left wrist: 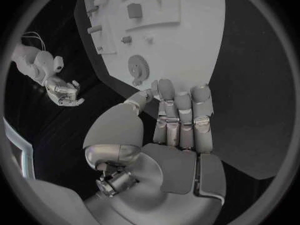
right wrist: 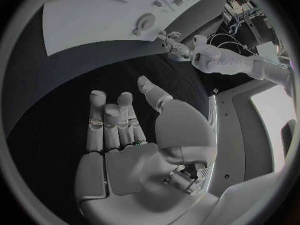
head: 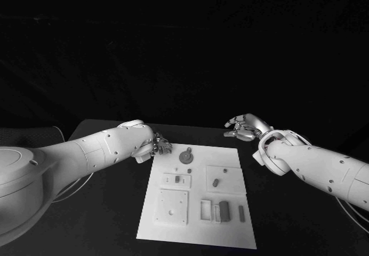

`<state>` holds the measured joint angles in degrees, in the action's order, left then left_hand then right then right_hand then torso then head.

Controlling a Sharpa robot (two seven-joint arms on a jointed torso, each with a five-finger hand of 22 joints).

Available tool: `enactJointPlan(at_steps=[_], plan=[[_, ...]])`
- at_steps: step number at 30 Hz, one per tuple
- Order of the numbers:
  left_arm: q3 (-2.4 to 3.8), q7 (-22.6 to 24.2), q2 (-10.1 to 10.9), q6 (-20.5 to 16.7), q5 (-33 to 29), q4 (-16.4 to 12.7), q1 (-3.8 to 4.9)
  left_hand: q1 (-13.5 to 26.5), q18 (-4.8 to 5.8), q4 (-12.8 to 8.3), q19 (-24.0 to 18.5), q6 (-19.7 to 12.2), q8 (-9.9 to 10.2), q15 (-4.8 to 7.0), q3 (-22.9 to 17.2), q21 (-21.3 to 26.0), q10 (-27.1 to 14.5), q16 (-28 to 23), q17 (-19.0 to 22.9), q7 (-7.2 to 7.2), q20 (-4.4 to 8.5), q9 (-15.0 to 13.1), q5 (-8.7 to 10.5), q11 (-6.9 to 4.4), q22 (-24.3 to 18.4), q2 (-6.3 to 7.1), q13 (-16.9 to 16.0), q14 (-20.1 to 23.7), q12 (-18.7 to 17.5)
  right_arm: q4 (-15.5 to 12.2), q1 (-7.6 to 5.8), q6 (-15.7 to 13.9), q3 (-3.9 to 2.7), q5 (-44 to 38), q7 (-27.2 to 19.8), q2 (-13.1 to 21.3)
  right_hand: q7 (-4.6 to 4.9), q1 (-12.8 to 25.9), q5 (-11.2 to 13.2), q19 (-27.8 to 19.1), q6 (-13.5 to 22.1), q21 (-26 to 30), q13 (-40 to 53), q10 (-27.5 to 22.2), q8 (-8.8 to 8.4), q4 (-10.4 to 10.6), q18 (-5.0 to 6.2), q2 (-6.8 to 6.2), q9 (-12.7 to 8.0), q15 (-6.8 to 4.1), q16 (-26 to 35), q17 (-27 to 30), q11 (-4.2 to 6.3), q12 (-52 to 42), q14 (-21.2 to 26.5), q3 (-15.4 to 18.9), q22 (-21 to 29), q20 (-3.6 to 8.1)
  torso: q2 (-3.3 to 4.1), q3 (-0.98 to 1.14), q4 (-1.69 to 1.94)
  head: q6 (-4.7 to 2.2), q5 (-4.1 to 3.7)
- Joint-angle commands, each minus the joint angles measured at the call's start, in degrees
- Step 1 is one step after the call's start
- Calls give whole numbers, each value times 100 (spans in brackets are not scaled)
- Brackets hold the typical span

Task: Assemble the parts on the task board

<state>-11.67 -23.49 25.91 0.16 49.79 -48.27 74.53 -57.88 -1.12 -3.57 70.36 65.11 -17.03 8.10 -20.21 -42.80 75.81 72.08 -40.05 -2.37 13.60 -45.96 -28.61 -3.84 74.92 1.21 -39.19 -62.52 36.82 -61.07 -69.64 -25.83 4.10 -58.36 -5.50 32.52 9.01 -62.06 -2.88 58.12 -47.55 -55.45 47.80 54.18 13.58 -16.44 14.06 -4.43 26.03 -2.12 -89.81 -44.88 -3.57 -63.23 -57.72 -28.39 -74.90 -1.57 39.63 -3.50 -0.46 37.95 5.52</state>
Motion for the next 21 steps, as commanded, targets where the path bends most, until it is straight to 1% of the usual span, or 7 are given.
enactJointPlan(at_steps=[1,5,8,11,14,16,21], plan=[[3,-38,63,-168,-163,-138,30,54,-303,-1242,115,51,-39,101,-1193,-42,50,27,-11,9,70,-14,-40,2,121,21,-10,-112,32,-3,-2,59,-2,-35,-15,-4,123,39,-7,-3,78,25,-8,-12,10,2,94,13,-6,-12,-4,8,-23,-38,-25,17,-23,39,-2,-4,2,-21,15],[1,-116,182,-111,-163,-375,70,52,-305,-1259,128,61,-45,108,-1202,-56,60,35,-13,16,77,-20,-54,-4,122,34,-15,-123,41,-5,-2,62,-1,-35,-13,5,124,42,-7,-3,78,25,-8,-12,10,2,94,14,-6,-12,-4,8,-23,-38,-25,17,-23,39,2,-5,-4,-34,34],[-3,-241,312,-11,-5,-643,112,51,-306,-1262,132,63,-46,110,-1205,-60,61,37,-13,17,78,-22,-57,-5,122,36,-16,-125,43,-4,-2,64,-1,-34,-13,7,124,43,-7,-3,78,25,-8,-12,10,2,94,14,-7,-12,-4,9,-23,-38,-25,17,-24,39,5,-3,-7,-27,24],[-7,-398,467,70,215,-947,135,51,-306,-1263,134,64,-46,111,-1207,-62,62,38,-13,17,79,-23,-59,-6,121,35,-16,-127,44,-4,-2,66,-1,-34,-9,17,124,45,-7,-3,78,25,-9,-12,10,2,94,14,-7,-12,-4,9,-23,-38,-25,17,-24,39,5,-3,-9,-31,44],[-21,-569,627,119,301,-1247,149,50,-307,-1264,137,66,-48,113,-1210,-66,65,40,-14,19,81,-25,-61,-7,121,38,-16,-130,46,-9,-2,71,-1,-34,-5,30,124,46,-7,-3,78,25,-9,-12,10,2,94,14,-8,-12,-4,9,-23,-38,-25,16,-24,39,-2,-5,11,-33,37],[-42,-644,752,156,304,-1482,149,51,-307,-1264,140,68,-49,114,-1212,-69,66,41,-14,19,82,-26,-62,-8,121,40,-17,-132,47,-8,-2,75,-1,-34,-4,29,123,47,-7,-3,78,26,-10,-12,10,1,94,13,-9,-12,-4,9,-23,-38,-25,16,-24,39,0,-7,12,-37,49],[-54,-717,935,179,307,-1843,149,51,-307,-1264,143,71,-50,116,-1215,-73,69,43,-14,21,83,-27,-62,-10,121,43,-17,-135,49,2,-2,77,1,-34,-5,30,123,47,-8,-4,78,26,-10,-13,10,0,94,13,-9,-12,-4,9,-23,-38,-24,15,-24,39,-15,-17,27,-61,21]])
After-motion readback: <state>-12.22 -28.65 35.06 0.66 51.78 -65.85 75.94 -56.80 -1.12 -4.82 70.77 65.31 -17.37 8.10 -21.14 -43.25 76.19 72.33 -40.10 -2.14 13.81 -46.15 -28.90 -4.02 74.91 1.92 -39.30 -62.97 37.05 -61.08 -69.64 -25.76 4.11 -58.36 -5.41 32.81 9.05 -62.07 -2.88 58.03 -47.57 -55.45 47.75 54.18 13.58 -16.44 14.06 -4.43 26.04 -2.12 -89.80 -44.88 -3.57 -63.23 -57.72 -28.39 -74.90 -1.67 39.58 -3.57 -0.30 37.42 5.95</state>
